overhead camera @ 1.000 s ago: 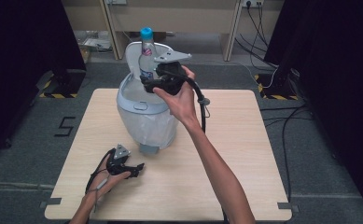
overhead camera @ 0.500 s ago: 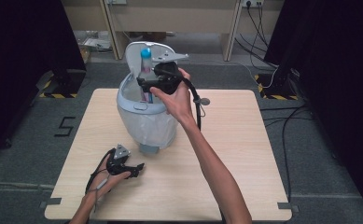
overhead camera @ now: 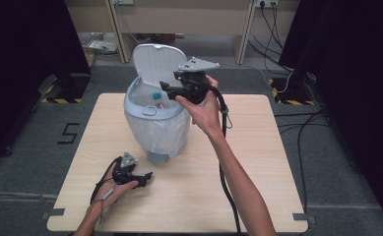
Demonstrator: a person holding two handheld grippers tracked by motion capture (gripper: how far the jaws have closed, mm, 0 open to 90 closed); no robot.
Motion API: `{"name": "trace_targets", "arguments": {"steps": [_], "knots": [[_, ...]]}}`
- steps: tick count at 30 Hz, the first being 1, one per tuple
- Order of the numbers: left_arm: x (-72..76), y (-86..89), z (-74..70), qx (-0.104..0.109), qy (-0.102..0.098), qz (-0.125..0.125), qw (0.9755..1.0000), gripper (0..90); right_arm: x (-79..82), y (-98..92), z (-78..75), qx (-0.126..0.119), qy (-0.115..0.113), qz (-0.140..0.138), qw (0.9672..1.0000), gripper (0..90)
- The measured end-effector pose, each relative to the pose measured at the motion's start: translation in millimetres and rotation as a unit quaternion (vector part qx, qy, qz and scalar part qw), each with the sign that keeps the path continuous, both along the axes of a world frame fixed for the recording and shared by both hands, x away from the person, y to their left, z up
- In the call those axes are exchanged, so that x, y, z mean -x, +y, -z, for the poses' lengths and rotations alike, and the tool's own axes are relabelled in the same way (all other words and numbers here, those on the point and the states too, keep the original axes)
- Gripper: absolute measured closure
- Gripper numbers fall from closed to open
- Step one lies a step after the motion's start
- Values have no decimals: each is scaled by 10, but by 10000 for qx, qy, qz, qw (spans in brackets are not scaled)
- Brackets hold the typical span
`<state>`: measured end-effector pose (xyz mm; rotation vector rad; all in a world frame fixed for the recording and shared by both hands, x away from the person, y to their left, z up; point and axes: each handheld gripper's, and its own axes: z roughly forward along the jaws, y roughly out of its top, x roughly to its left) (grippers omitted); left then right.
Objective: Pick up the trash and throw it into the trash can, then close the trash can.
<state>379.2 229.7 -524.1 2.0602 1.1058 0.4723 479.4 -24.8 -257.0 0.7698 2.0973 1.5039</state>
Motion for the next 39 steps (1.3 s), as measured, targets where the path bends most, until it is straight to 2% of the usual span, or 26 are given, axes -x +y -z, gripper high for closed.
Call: {"name": "trace_targets", "arguments": {"steps": [4, 5, 7, 21, 33, 39], "knots": [[0, 0, 0, 7, -3, -8, 10000, 141, 0, -103, 54, -117, -42, 26, 9999, 441], [0, 1, -1, -12, 1, 0, 10000, 140, -7, -168, 93, -251, -31, 41, 9997, 443], [-1, 2, 0, -11, -1, -4, 10000, 140, -17, -223, 126, -340, 19, 100, 9994, 452], [-1, 2, 0, -7, 3, -14, 10000, 140, -80, -422, 261, -364, 97, 376, 9986, 454], [-1, 1, 0, -8, 2, -13, 10000, 140, -146, -560, 266, -408, 99, 637, 9971, 434], [0, 1, 0, -7, -1, -15, 10000, 139, -221, -632, 300, -391, 109, 823, 9958, 489]]}}
